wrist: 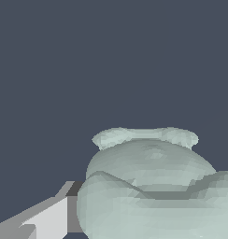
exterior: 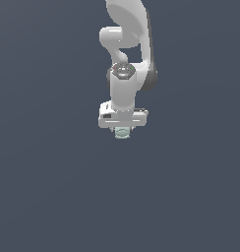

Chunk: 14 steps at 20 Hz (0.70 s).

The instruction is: Pick up the object and move it to a goal position.

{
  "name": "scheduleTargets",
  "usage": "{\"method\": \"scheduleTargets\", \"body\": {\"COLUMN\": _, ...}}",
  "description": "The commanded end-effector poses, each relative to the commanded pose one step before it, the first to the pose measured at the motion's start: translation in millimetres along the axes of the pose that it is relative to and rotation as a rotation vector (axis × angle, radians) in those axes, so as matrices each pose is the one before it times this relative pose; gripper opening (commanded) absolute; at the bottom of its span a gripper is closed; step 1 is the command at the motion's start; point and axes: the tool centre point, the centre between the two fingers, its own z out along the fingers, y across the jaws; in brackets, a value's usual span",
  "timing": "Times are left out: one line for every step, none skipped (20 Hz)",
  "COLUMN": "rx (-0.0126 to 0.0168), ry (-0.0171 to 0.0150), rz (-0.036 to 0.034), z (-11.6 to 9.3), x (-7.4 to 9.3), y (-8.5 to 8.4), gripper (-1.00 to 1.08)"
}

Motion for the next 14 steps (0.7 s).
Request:
{"method": "scheduleTargets", "body": {"rx": -0.00045, "ry": -0.00023, "rz": 0.00034, "z": -21.61, "x": 10.57, "y": -17.29, "gripper": -1.0}}
{"method": "scheduleTargets", "body": {"rx": 0.0, "ry": 0.0, "rz": 0.0, "z": -8.68, "x": 4.51, "y": -6.99, "gripper": -1.0}}
{"method": "scheduleTargets", "body": {"rx": 0.0, "ry": 0.0, "rz": 0.0, "z": -8.74, "x": 4.57, "y": -7.04, "gripper": -1.0}}
{"method": "scheduleTargets", "body": {"rx": 0.0, "ry": 0.0, "rz": 0.0, "z": -8.74, "x": 4.6, "y": -7.05, "gripper": -1.0}}
{"method": "scheduleTargets", "body": {"rx": 0.0, "ry": 0.0, "rz": 0.0, "z": -8.69, "x": 4.61, "y": -7.02, "gripper": -1.0}}
{"method": "scheduleTargets", "body": {"rx": 0.0, "ry": 0.0, "rz": 0.0, "z": -8.64, "x": 4.62, "y": -6.99, "gripper": -1.0}}
{"method": "scheduleTargets", "body": {"rx": 0.0, "ry": 0.0, "rz": 0.0, "z": -8.51, "x": 4.59, "y": -6.89, "gripper": -1.0}}
{"method": "scheduleTargets", "body": {"rx": 0.00016, "ry": -0.00062, "rz": 0.00025, "z": -7.78, "x": 4.57, "y": -6.42, "gripper": -1.0}}
{"method": "scheduleTargets", "body": {"rx": 0.0, "ry": 0.0, "rz": 0.0, "z": -7.79, "x": 4.28, "y": -6.33, "gripper": -1.0}}
{"method": "scheduleTargets", "body": {"rx": 0.0, "ry": 0.0, "rz": 0.0, "z": -7.47, "x": 4.14, "y": -6.07, "gripper": -1.0}}
{"method": "scheduleTargets", "body": {"rx": 0.0, "ry": 0.0, "rz": 0.0, "z": -7.18, "x": 4.01, "y": -5.84, "gripper": -1.0}}
{"method": "scheduleTargets", "body": {"rx": 0.0, "ry": 0.0, "rz": 0.0, "z": -6.91, "x": 3.89, "y": -5.62, "gripper": -1.0}}
{"method": "scheduleTargets", "body": {"rx": 0.00065, "ry": -0.00022, "rz": -0.00004, "z": -6.56, "x": 3.84, "y": -5.29, "gripper": -1.0}}
{"method": "scheduleTargets", "body": {"rx": 0.0, "ry": 0.0, "rz": 0.0, "z": -6.41, "x": 3.69, "y": -5.23, "gripper": -1.0}}
